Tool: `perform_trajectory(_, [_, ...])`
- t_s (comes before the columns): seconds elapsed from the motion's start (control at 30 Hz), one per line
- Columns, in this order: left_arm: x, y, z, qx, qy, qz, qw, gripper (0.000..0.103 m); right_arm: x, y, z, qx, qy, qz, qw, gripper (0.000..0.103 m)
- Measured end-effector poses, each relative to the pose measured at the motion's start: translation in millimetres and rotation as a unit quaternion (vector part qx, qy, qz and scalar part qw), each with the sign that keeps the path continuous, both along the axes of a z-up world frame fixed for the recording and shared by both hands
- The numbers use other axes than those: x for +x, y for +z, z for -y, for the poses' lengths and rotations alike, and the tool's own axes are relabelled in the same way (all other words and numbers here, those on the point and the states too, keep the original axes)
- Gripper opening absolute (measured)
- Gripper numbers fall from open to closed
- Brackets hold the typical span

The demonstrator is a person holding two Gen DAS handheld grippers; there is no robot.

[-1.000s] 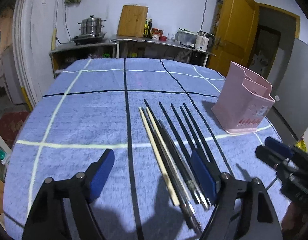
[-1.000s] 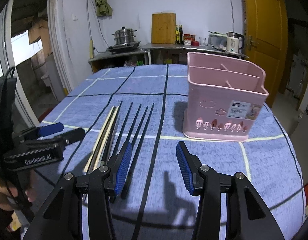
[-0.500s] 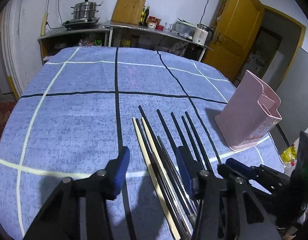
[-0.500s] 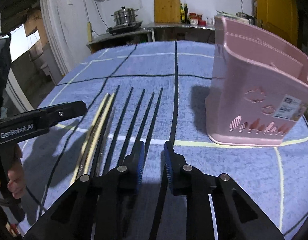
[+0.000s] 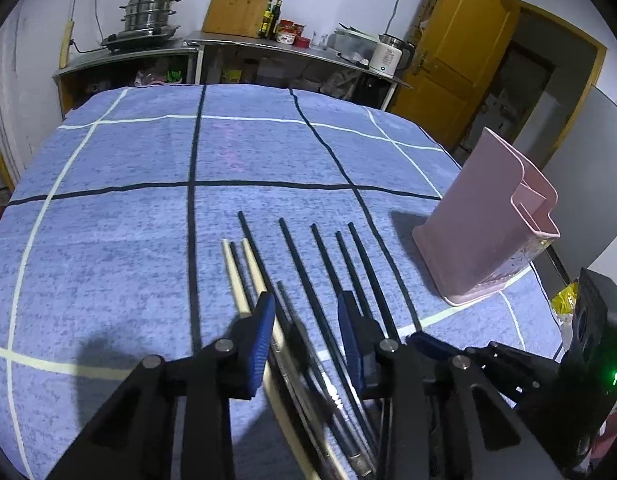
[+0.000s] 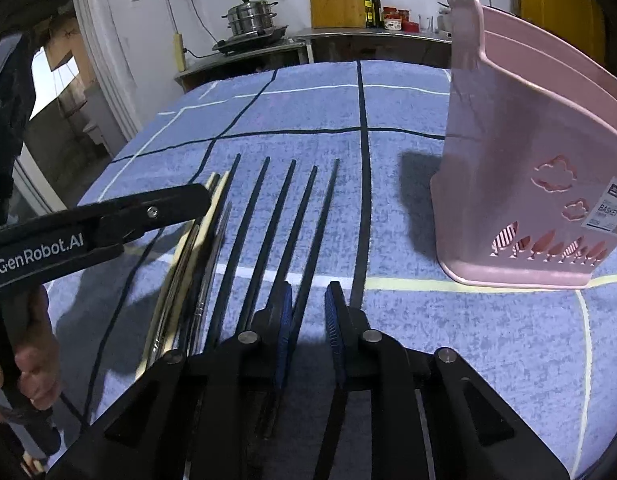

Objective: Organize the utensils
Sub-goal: 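Close the left tool on a black chopstick while the right tool grasps another black chopstick, then lift the black chopsticks upright with both tools toward the pink basket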

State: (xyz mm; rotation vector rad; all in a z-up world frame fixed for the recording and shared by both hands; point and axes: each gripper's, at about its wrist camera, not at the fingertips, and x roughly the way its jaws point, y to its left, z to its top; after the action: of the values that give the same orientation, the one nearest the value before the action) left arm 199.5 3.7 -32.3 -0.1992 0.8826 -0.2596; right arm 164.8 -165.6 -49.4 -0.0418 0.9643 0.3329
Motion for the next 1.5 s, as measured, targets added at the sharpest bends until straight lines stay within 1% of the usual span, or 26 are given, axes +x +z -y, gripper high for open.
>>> perform_trajectory(0.17, [5,-3,17,0.003,-0.016,-0.011,0.9998,0.029,-6,0,11,-0.001,-0.011,-0.001,1.0,0.008])
perform_trajectory(0.33, [15,-13,25,0.0,-0.012,-0.035,0.9993,0.023,-14,0,23,0.003,-0.017,-0.003,1.0,0.008])
perform_trajectory(0.43, [18,-19,27,0.013,-0.001,-0.045,0.9989,0.021,-17,-1,29,0.009,-0.021,-0.004,1.0,0.008])
perform_trajectory(0.57, [18,-25,28,0.02,0.01,-0.057,0.9981,0.019,-16,-1,31,0.013,-0.023,-0.004,1.0,0.008])
perform_trajectory(0.6, [19,-25,28,0.022,0.013,-0.057,0.998,0.017,-17,-1,31,0.013,-0.023,-0.004,1.0,0.008])
perform_trajectory(0.8, [20,-26,35,0.047,0.016,-0.055,0.9973,0.016,-19,-2,32,0.012,-0.025,-0.008,1.0,0.008])
perform_trajectory(0.87, [20,-26,35,0.054,0.019,-0.055,0.9968,0.011,-16,-2,30,0.008,-0.025,-0.009,1.0,0.008])
perform_trajectory(1.17, [18,-27,28,0.036,0.018,-0.056,0.9976,0.009,1,-2,18,-0.021,-0.03,-0.011,0.999,0.011])
perform_trajectory(1.37, [14,-28,21,0.012,0.017,-0.065,0.9977,0.009,14,-3,9,-0.035,-0.03,-0.011,0.999,0.012])
perform_trajectory(1.4, [13,-28,21,0.011,0.017,-0.066,0.9976,0.009,15,-3,9,-0.031,-0.03,-0.012,0.999,0.012])
perform_trajectory(1.43, [13,-28,20,0.009,0.016,-0.066,0.9976,0.009,15,-4,9,-0.03,-0.029,-0.013,0.999,0.007])
perform_trajectory(1.5, [12,-28,19,0.007,0.016,-0.068,0.9975,0.009,17,-4,9,-0.027,-0.023,-0.014,0.999,0.007])
